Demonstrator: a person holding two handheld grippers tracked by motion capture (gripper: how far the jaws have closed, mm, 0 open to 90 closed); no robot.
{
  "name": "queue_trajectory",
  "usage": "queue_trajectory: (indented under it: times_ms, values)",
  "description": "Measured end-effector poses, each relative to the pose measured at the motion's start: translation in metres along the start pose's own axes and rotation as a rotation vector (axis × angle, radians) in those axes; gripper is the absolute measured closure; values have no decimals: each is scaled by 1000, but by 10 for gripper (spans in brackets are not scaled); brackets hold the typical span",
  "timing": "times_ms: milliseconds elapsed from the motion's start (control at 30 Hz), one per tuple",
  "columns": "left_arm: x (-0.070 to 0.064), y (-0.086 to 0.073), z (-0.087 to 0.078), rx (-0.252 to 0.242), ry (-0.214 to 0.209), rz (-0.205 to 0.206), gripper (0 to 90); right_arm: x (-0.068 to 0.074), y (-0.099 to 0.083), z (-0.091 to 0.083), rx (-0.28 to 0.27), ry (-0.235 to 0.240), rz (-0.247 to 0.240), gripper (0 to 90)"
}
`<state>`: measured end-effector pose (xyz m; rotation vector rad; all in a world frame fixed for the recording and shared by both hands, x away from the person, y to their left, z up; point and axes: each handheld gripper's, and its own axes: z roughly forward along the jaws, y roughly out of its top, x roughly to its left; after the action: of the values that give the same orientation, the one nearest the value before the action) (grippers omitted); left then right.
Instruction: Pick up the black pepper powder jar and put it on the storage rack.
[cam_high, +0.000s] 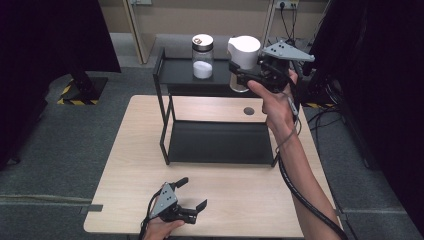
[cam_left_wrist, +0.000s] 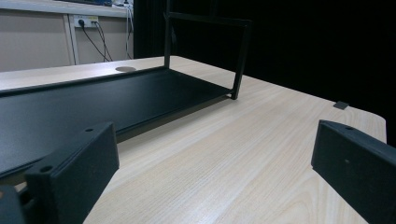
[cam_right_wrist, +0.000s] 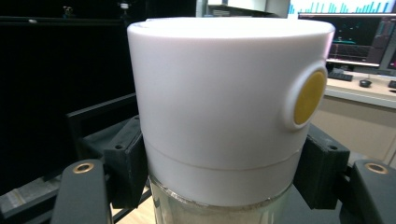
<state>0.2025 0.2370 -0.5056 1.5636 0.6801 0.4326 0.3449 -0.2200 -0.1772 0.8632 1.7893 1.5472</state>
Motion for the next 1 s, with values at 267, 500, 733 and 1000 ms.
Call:
queue_trajectory:
  times_ms: [267,500,733,1000]
  values:
    - [0,0,0,-1,-3,1,1,-2,6,16,6,-36,14,309]
    - [0,0,0,-4,-4,-1,1,-2,7,31,17,-71,13,309]
    - [1,0,0,-3,-5,-1,1,-3,6,42,13,-100,21,309]
    - [2,0,-1,-4,-5,0,1,-2,5,55,26,-126,29,309]
